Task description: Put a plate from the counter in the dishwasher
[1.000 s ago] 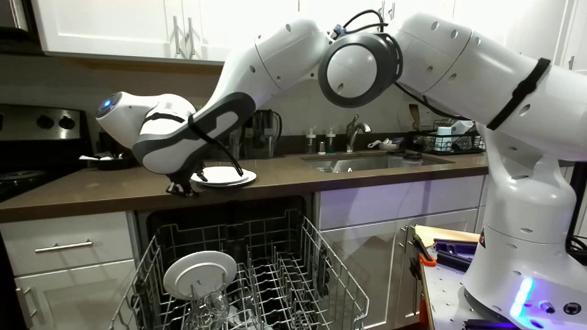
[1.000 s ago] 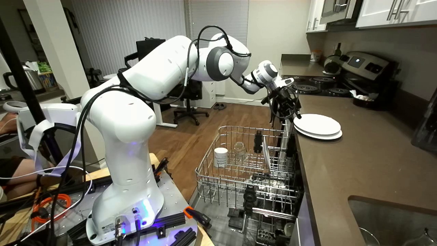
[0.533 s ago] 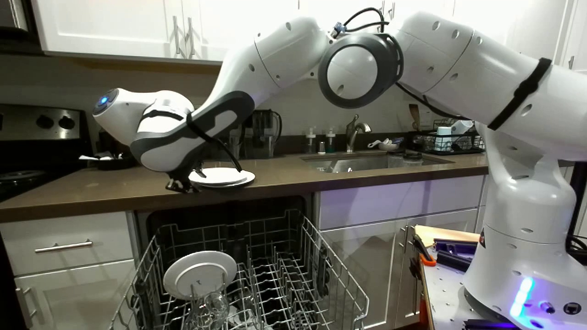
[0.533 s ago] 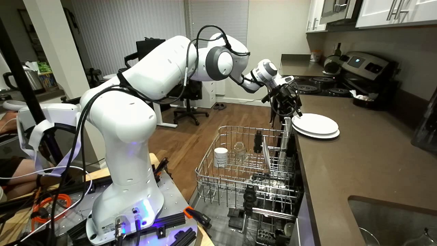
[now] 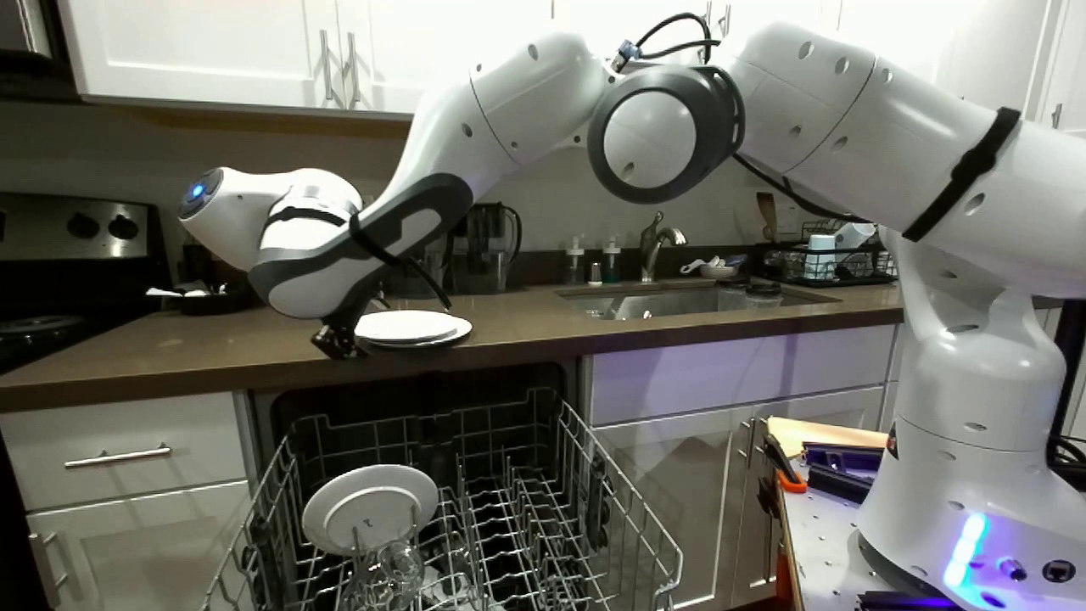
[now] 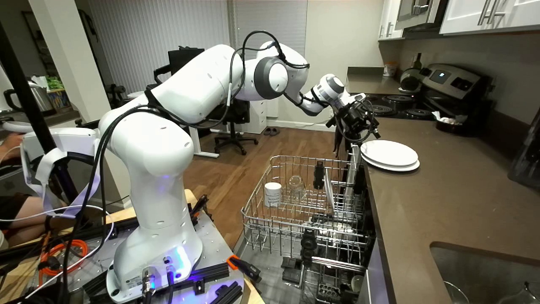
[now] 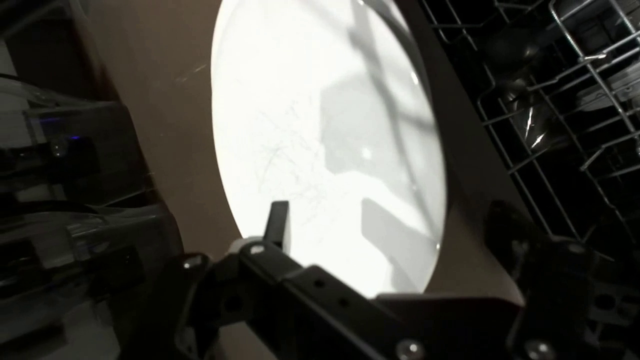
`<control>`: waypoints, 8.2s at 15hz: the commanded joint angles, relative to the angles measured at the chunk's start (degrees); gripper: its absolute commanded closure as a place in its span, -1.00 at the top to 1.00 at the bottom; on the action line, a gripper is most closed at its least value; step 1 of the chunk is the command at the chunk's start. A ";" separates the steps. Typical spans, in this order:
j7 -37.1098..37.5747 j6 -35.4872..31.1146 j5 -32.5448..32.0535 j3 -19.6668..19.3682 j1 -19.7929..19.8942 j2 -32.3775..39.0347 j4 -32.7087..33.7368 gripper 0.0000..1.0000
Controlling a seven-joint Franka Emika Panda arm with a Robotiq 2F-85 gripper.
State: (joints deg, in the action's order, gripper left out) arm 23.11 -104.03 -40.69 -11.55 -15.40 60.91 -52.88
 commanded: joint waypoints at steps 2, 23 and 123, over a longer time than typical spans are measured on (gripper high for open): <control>-2.79 2.65 -1.42 -0.72 -0.80 1.05 2.58 0.67; -2.86 1.92 -6.29 -1.11 -1.67 2.89 3.27 -0.22; -0.50 4.43 -4.83 1.03 -0.43 0.63 3.02 0.73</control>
State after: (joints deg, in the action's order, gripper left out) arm 21.78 -98.24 -46.85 -11.37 -16.79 62.56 -49.42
